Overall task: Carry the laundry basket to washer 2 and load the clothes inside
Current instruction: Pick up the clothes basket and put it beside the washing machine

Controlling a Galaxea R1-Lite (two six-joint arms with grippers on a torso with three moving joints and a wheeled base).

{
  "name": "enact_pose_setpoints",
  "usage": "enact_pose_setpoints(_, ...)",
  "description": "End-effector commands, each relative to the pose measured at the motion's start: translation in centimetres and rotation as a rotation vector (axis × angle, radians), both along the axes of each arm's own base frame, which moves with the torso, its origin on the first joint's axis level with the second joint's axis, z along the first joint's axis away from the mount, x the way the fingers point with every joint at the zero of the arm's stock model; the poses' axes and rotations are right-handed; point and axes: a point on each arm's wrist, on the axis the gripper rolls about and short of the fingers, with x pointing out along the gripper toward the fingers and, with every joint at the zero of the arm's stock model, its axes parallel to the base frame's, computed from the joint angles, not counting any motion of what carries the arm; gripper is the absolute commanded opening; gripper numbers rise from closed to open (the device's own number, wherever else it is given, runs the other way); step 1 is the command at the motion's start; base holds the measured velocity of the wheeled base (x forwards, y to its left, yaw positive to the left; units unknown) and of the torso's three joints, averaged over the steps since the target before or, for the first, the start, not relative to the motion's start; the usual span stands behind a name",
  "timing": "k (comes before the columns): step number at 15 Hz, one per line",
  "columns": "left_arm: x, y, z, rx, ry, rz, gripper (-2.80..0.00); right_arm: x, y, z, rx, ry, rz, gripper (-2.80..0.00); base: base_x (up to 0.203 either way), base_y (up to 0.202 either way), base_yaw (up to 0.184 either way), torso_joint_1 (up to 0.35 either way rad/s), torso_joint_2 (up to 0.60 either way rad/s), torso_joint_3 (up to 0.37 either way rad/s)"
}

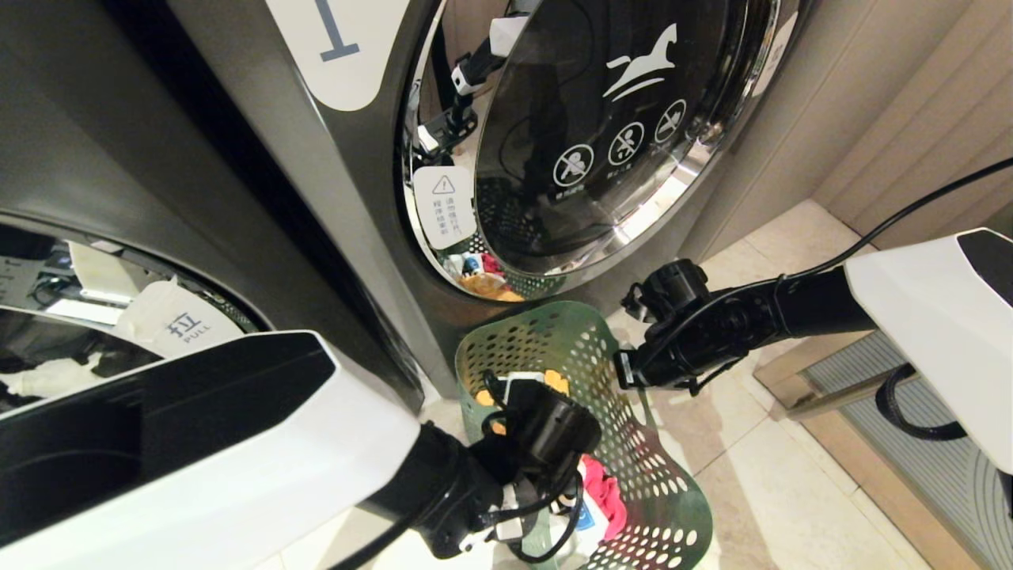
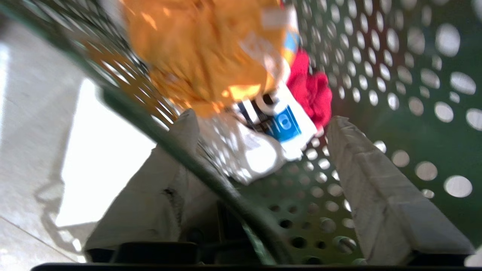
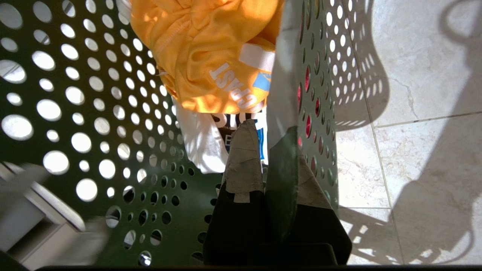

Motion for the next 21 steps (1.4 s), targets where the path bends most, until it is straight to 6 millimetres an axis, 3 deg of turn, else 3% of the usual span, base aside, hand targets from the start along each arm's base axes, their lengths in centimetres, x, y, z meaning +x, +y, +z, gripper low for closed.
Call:
enact_pose_setpoints(1,0.4,1.1,3.5,-0.064,-0.06,0.032,0.0,0.1,-0.2,-0.3,-0.004,0.014,-0.003,-2.8,0.0,0.0,0.0,0.0,0.0,0.0)
enact_pose_setpoints(5,-0.5,3.3,7.0,-0.087,-0.092,0.06,0.0,0.5,-0.8,-0.1,-0.006,0.003,-0.009,-2.8,0.0,0.0,0.0,0.0,0.0,0.0)
enact_pose_setpoints(12,-3.0,7.9,8.1,0.036,-0.009,0.107,0.0,1.3,-1.1,1.0,-0.048,-0.045,0.053,-2.8,0.0,0.0,0.0,0.0,0.0,0.0)
enact_pose_setpoints(18,-3.3,8.2,7.5,0.042,0.015,0.112,0.0,1.6,-1.2,4.3,-0.069,-0.058,0.078,-2.8,0.0,0.0,0.0,0.0,0.0,0.0)
enact_pose_setpoints(21,-3.3,8.1,7.6,0.04,0.013,0.109,0.0,2.0,-1.4,5.0,-0.089,-0.066,0.09,-2.8,0.0,0.0,0.0,0.0,0.0,0.0)
